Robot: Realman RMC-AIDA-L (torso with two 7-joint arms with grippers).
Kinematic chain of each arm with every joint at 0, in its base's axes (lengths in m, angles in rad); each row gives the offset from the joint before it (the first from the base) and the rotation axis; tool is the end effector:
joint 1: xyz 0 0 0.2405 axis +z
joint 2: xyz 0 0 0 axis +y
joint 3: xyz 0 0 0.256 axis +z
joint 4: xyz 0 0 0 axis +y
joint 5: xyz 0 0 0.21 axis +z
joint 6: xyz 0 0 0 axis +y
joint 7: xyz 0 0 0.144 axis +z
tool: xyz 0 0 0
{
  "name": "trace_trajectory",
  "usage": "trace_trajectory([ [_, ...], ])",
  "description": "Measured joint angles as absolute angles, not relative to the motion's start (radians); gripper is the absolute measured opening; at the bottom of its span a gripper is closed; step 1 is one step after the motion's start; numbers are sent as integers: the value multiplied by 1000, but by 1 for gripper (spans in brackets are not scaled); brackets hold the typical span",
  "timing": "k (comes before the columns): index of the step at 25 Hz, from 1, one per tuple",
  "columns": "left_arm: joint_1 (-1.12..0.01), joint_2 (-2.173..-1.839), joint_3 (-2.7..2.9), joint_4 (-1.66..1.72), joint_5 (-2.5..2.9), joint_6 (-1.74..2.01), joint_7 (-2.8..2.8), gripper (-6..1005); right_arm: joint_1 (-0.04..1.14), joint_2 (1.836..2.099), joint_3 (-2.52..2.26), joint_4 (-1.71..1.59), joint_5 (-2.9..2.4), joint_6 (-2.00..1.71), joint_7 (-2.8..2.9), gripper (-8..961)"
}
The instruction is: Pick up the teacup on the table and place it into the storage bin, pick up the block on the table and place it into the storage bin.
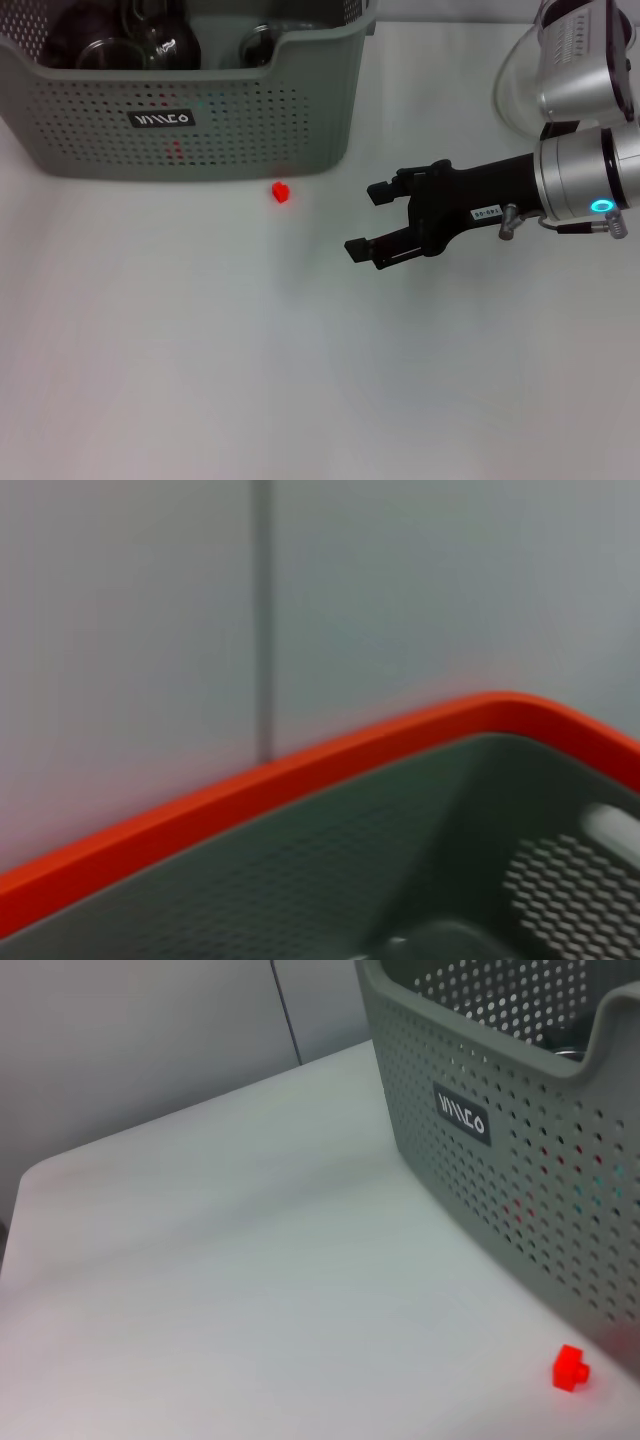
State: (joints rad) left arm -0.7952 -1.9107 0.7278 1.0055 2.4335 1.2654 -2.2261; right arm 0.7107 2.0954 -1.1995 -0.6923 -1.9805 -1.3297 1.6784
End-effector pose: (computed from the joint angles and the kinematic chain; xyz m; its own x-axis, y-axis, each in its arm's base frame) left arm -0.2077 0.4572 0.1358 0.7451 0.5549 0.3700 0.6554 -0.5065 -0.5602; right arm 0.1857 0.3604 -0.0677 0.9185 -0.3424 -0.1980 -0.3547 -0.9345 -0.0292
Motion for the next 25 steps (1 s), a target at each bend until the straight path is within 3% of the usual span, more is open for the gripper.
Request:
trace_trajectory([
  [9,-778,-1916,725,997,2438,1215,-2248,593,710,2094,-1200,-689,-1982,-1338,1677,940],
  [15,-751,-1928,723,1075,2379,1327,-2235,819,705,2091,-1194,-689,-1982,-1344,1676,940],
  [20,-704,-1975,725,1263,2211,1632,-2127,908,694,2087,-1189,-689,-1981,-1346,1675,940],
  [23,-688,-2026,730,1353,2155,1834,-2046,961,685,2084,-1172,-689,-1980,-1346,1675,940],
  [24,-688,-2026,730,1353,2155,1834,-2046,961,681,2084,-1165,-689,-1981,-1346,1675,940],
  [25,-681,-2073,738,1378,2162,1935,-1985,961,677,2082,-1159,-689,-1981,-1346,1675,940],
])
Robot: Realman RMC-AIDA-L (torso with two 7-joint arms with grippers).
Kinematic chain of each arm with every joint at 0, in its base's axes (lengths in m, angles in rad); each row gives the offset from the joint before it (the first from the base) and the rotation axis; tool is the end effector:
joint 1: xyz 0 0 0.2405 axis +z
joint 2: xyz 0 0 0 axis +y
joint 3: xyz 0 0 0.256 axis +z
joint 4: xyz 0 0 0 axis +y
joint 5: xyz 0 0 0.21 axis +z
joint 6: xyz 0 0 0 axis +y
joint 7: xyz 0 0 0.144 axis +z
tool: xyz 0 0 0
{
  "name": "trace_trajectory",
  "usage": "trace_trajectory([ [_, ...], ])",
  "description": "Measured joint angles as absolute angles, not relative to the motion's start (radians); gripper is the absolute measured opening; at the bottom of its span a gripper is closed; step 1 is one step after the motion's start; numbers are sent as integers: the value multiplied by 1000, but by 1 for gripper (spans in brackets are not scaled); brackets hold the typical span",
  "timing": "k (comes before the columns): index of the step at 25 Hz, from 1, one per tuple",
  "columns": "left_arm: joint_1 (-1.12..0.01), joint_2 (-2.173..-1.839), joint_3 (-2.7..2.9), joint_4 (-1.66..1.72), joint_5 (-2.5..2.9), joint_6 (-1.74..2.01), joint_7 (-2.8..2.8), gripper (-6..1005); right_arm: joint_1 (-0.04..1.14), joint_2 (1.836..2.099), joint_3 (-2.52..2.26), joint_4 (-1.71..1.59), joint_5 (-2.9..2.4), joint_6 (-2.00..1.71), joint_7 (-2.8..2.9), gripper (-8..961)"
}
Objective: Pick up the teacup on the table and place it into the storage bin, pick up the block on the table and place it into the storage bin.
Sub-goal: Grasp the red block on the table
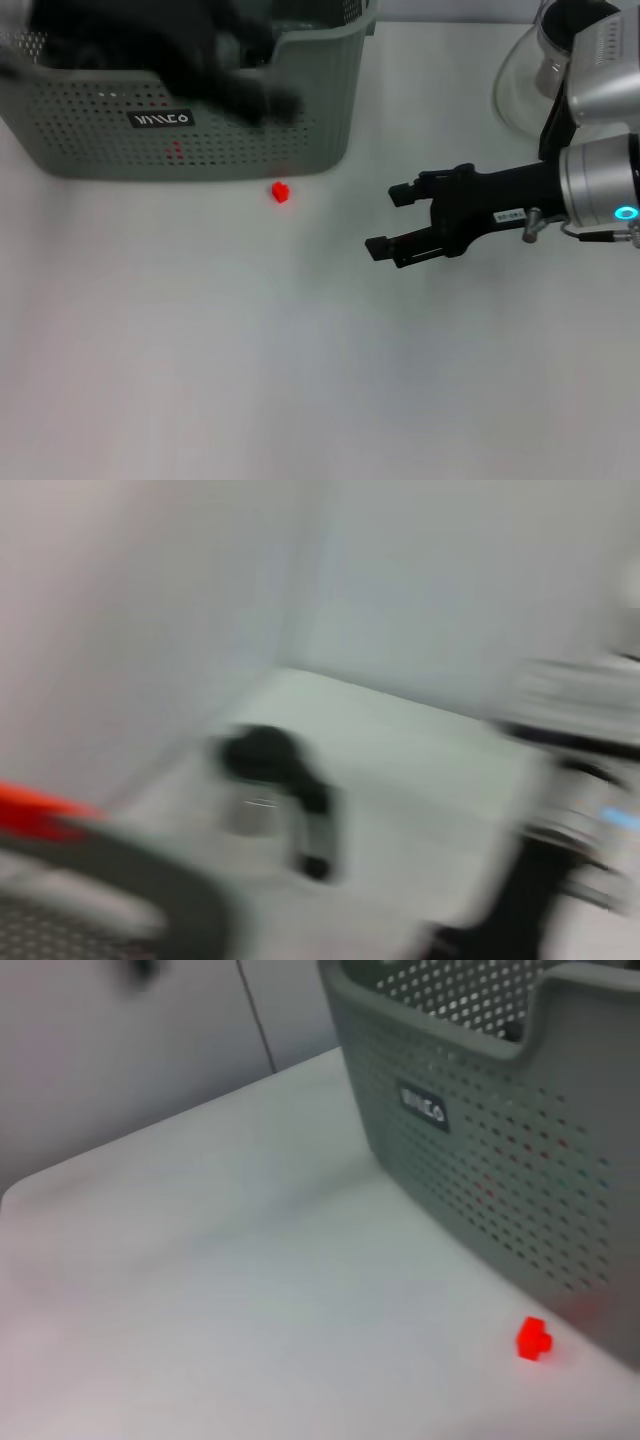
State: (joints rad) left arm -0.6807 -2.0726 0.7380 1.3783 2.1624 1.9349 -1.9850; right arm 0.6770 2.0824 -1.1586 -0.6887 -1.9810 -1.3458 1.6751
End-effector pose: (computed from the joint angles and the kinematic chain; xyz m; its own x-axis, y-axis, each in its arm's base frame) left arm -0.1444 0.3457 0.0932 0.9304 0.2780 0.2389 0.3146 -0.9401 -0.1311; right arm 0.2013 0.3580 -0.0580 0.8968 -0.3841 -0.2195 -0.4017 -0.9149 -0.0405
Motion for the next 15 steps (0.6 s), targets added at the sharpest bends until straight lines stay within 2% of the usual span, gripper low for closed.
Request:
trace_trajectory([
  [4,-650,-2112,813,1381,2177,1991,-1922,961,663,2075,-1136,-689,-1981,-1353,1676,940],
  [9,-589,-2128,1011,1370,2217,1909,-1899,961,659,2064,-1092,-689,-1983,-1399,1683,940],
  [12,-572,-2156,1084,1339,2308,1774,-1898,961,657,2058,-1079,-689,-1983,-1416,1684,940],
  [15,-569,-2167,1133,1295,2367,1665,-1909,961,655,2053,-1065,-689,-1983,-1425,1685,940],
])
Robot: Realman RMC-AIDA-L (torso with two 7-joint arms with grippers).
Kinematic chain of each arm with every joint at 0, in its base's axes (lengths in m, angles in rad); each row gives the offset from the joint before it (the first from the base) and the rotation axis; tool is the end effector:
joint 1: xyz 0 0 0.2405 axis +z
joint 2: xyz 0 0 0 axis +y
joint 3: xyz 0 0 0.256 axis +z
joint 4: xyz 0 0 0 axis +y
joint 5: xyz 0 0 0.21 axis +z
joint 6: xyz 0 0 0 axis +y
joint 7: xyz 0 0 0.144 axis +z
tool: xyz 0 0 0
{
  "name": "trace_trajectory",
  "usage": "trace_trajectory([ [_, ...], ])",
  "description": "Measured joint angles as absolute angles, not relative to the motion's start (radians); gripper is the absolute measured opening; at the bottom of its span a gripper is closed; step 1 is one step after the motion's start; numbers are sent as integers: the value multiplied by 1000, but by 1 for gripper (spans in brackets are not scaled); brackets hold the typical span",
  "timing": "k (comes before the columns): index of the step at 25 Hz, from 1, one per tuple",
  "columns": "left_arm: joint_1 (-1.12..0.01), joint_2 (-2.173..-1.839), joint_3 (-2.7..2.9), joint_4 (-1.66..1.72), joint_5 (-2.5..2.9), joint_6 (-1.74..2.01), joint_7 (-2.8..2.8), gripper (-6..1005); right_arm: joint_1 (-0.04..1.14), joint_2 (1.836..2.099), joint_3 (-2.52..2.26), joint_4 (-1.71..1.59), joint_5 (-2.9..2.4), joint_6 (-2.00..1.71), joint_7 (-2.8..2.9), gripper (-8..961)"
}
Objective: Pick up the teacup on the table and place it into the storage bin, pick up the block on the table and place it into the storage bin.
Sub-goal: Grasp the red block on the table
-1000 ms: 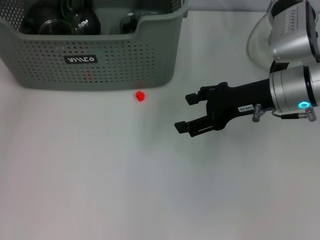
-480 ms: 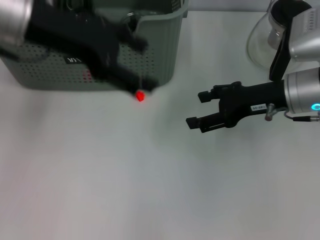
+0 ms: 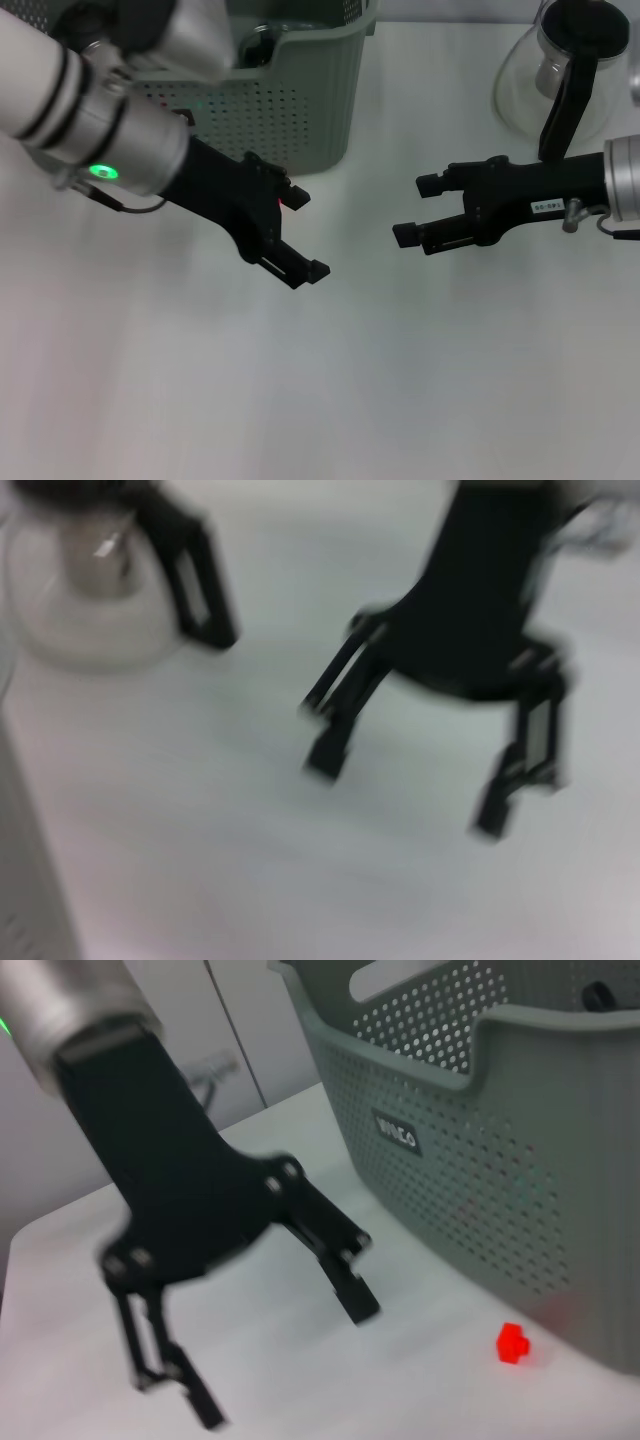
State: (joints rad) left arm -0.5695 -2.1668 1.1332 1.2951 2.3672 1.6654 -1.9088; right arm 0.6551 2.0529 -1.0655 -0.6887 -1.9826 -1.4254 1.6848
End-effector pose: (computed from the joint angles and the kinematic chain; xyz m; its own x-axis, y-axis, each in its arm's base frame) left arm -0.1722 0.3339 -0.0072 0.9635 0.2617 -0.0559 0.2540 -0.9602 -0.1165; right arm 0.2136 0.3571 -0.0348 0.8612 -0.4321 -0.2677 -0.4544 -0.8905 -0.0244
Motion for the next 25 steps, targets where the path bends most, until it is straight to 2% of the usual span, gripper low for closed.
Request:
trace_trajectory([
  [25,-577,-2172,1425,1131,2519,1225,-2056,960,659,2047,-1037,-690,-1982,-1424,1684,940],
])
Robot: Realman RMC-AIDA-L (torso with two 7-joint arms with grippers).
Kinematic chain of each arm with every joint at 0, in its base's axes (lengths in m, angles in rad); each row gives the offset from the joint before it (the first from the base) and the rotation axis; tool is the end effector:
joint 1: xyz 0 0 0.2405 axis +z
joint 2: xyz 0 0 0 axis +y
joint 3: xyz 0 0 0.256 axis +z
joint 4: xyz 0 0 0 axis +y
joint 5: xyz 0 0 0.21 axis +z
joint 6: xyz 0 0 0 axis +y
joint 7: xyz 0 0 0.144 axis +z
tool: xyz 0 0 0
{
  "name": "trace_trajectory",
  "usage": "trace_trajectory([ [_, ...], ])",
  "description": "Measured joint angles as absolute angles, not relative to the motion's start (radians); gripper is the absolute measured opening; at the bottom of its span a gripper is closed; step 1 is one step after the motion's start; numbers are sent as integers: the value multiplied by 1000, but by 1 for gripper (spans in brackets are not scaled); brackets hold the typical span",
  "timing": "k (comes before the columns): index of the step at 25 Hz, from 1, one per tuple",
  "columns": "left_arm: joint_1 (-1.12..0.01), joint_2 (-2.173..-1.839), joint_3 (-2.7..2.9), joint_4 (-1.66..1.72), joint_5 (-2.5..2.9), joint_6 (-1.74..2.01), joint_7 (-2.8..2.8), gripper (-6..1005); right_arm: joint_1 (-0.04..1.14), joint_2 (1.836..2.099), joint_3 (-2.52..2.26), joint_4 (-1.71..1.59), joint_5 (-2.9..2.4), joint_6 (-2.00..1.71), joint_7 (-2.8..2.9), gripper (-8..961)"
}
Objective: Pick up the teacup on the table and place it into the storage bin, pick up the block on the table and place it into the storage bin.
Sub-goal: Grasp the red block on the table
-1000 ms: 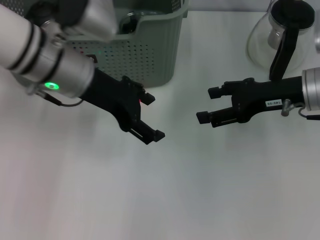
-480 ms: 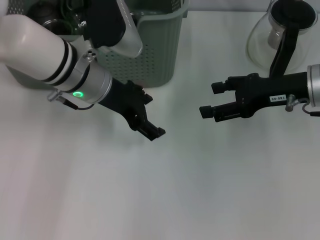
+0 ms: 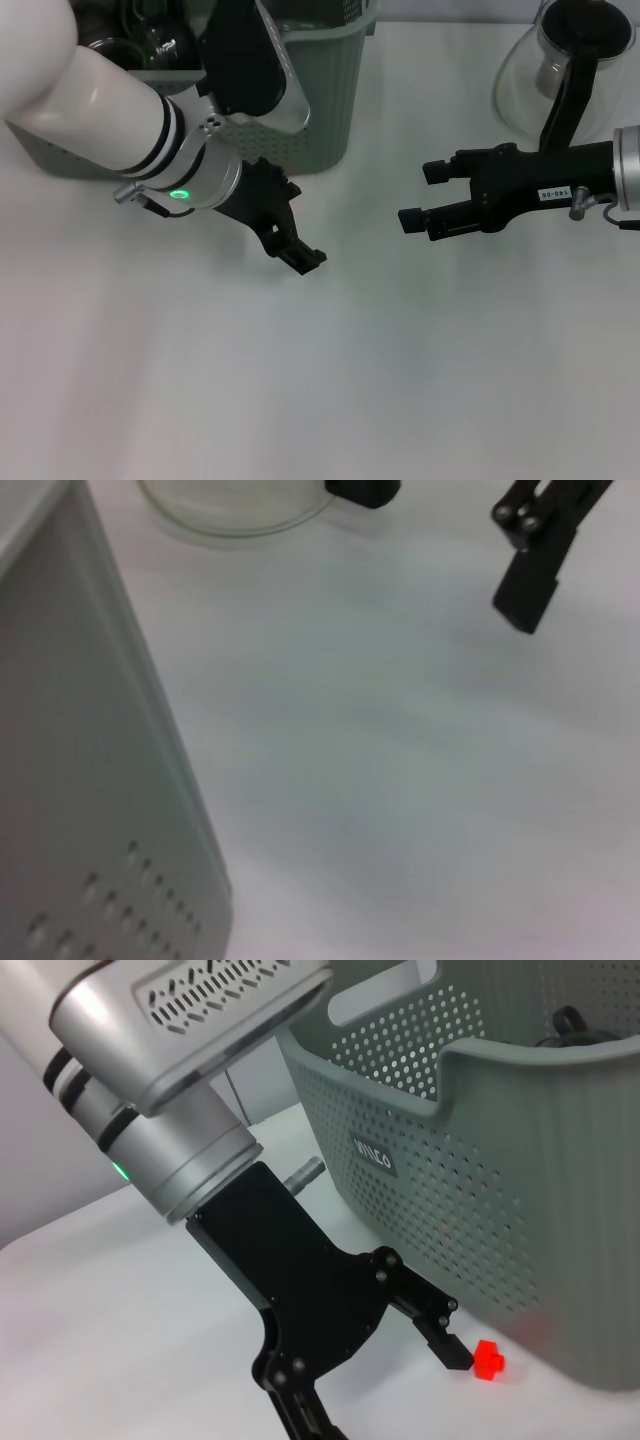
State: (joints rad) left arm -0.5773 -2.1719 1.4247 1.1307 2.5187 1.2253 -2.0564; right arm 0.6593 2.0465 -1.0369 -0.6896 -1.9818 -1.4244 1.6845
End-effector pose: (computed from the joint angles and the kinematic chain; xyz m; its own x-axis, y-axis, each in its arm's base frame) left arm -0.1904 0.3588 -0.0650 0.9332 0.2942 -0.2063 0.2181 -0.9201 -0.3254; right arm 0.2138 0.3620 -0.0283 0.8546 -0.4321 -0.2880 -0.4622 -0.8858 -0.0425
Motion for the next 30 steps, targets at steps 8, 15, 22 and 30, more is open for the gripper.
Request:
trace_trajectory([
  [8,-578,-2172,1466,1111,2586,1148,-2119,960,657,2049,-1037,-689,-1982,-1421,1681,940],
  [15,-581,-2172,1472,1107,2606,1128,-2154,960,662,2052,-1037,-689,-1982,-1417,1679,940],
  [22,-591,-2171,1474,1101,2609,1127,-2190,960,664,2054,-1037,-694,-1982,-1416,1677,940],
  [30,-602,-2171,1474,1083,2611,1126,-2198,960,662,2054,-1037,-696,-1982,-1416,1677,940],
])
